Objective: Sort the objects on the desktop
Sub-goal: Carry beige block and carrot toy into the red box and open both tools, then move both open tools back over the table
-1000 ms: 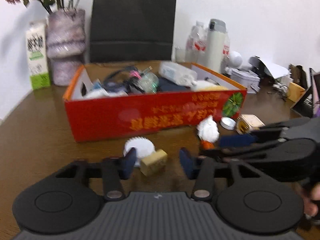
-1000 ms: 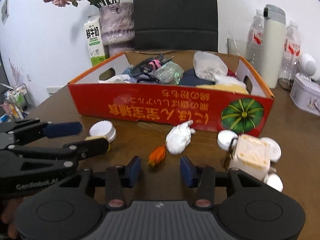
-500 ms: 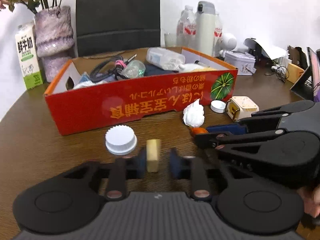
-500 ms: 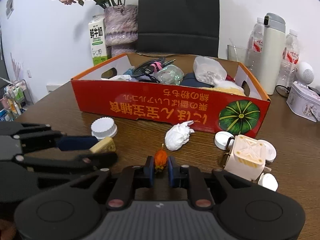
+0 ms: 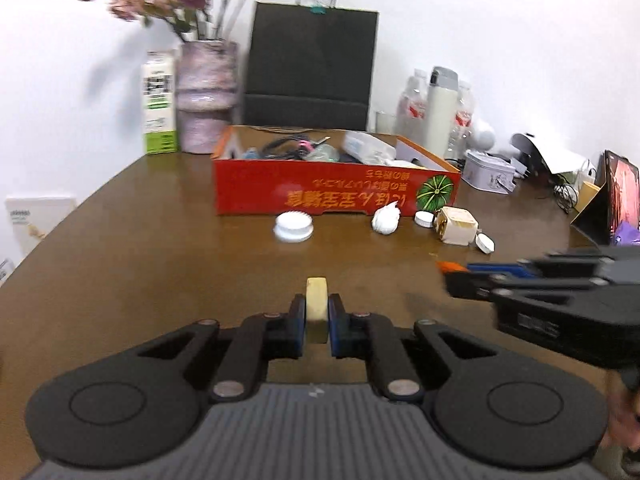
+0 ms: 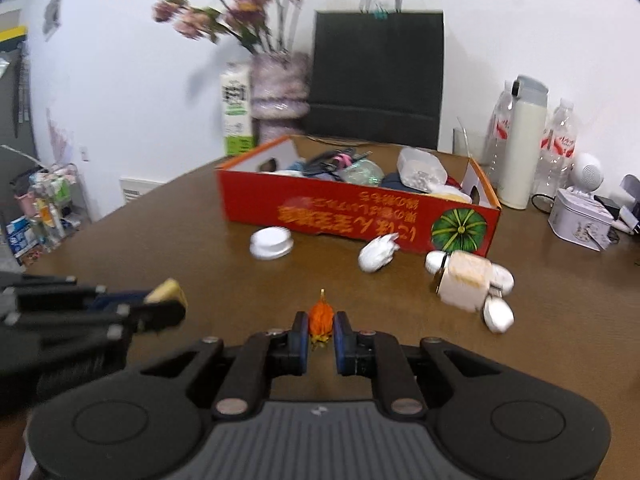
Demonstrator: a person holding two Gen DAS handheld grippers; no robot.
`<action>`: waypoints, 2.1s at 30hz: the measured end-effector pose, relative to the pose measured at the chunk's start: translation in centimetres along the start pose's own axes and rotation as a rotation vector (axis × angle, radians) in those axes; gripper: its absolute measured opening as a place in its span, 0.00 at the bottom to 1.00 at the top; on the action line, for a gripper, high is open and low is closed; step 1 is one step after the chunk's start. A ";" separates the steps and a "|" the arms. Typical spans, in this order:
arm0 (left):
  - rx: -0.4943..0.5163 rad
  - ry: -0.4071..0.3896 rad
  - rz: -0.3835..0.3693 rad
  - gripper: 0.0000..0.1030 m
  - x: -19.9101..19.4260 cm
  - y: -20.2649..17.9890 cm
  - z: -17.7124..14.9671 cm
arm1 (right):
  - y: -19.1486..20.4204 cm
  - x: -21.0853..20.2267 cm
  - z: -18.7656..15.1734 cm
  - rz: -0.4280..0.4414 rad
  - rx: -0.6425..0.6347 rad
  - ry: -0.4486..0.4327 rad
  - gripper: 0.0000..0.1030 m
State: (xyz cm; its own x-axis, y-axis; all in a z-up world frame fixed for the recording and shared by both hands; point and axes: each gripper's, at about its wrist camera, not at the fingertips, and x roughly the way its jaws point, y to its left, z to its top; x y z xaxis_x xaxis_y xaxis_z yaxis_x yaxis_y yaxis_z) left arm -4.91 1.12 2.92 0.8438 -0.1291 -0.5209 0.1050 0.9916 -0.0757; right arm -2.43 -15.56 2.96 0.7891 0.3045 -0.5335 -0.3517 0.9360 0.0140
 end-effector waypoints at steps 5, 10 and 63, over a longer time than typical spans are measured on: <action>-0.025 -0.053 0.015 0.12 -4.3 -0.3 -2.3 | 2.0 -5.5 -3.2 -0.014 0.019 -0.046 0.12; -0.012 -0.092 0.020 0.12 -7.0 -0.9 -3.5 | 3.7 -9.4 -5.7 -0.027 -0.009 -0.085 0.12; 0.029 0.033 0.042 1.00 2.9 1.2 -0.2 | -3.6 1.8 0.7 -0.045 0.131 0.083 0.84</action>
State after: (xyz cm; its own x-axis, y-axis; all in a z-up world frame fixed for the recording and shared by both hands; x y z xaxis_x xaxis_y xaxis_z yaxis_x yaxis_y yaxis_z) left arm -2.41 1.88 1.15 0.8300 -0.0873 -0.5509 0.0855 0.9959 -0.0290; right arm 0.64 -18.25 2.57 0.7560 0.2516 -0.6043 -0.2443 0.9649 0.0961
